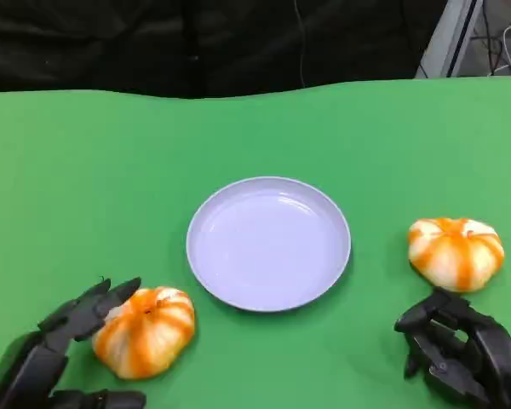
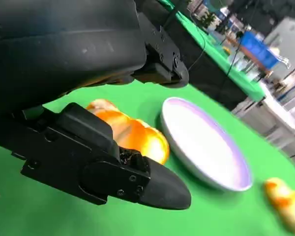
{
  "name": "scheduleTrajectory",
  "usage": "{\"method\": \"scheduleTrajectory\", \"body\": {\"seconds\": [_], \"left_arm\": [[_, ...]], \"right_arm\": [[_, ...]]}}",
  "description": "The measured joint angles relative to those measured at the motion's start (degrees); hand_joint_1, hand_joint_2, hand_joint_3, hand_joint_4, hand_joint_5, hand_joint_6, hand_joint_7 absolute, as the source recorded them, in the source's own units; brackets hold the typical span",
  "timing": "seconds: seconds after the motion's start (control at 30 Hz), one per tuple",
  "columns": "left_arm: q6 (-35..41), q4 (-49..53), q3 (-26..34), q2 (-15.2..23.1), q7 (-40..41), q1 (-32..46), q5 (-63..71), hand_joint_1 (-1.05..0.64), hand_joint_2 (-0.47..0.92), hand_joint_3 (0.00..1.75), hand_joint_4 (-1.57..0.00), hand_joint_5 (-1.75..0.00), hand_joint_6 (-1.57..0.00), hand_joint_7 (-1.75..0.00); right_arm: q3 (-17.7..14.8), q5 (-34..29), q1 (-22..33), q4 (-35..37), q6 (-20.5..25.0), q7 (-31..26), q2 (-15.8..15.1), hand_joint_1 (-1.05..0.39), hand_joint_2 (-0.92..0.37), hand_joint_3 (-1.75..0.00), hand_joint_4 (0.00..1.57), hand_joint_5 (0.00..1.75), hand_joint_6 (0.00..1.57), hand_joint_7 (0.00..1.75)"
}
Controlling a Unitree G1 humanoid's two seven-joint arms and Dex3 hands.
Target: Grasp the bread from the table and place it into the plate.
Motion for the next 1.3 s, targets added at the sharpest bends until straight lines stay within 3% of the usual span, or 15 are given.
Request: {"method": "scheduleTrajectory", "body": {"seconds": [0.23,0.63,1.3], "left_arm": [[8.1,-4.7,-6.5,4.0,5.2,0.4,4.1,-1.05,0.92,0.18,-0.22,-0.02,-0.3,0.0],[28.6,-16.2,-15.2,7.4,-0.3,0.8,4.5,-1.01,0.92,0.29,-0.37,-0.05,-0.38,-0.02],[40.3,-19.5,-22.0,9.2,-2.6,-3.5,3.9,-0.89,0.92,0.36,-0.55,-0.05,-0.5,-0.03]], "right_arm": [[0.0,0.1,-0.1,0.0,0.1,0.0,0.0,-0.25,-0.92,-0.52,0.72,1.75,0.65,1.41],[0.0,0.0,-0.2,0.2,0.0,-0.4,0.1,-0.27,-0.92,-0.52,0.72,1.75,0.65,1.41],[0.1,-0.2,-0.1,0.0,0.0,-1.2,0.1,-0.27,-0.92,-0.52,0.71,1.75,0.64,1.43]]}}
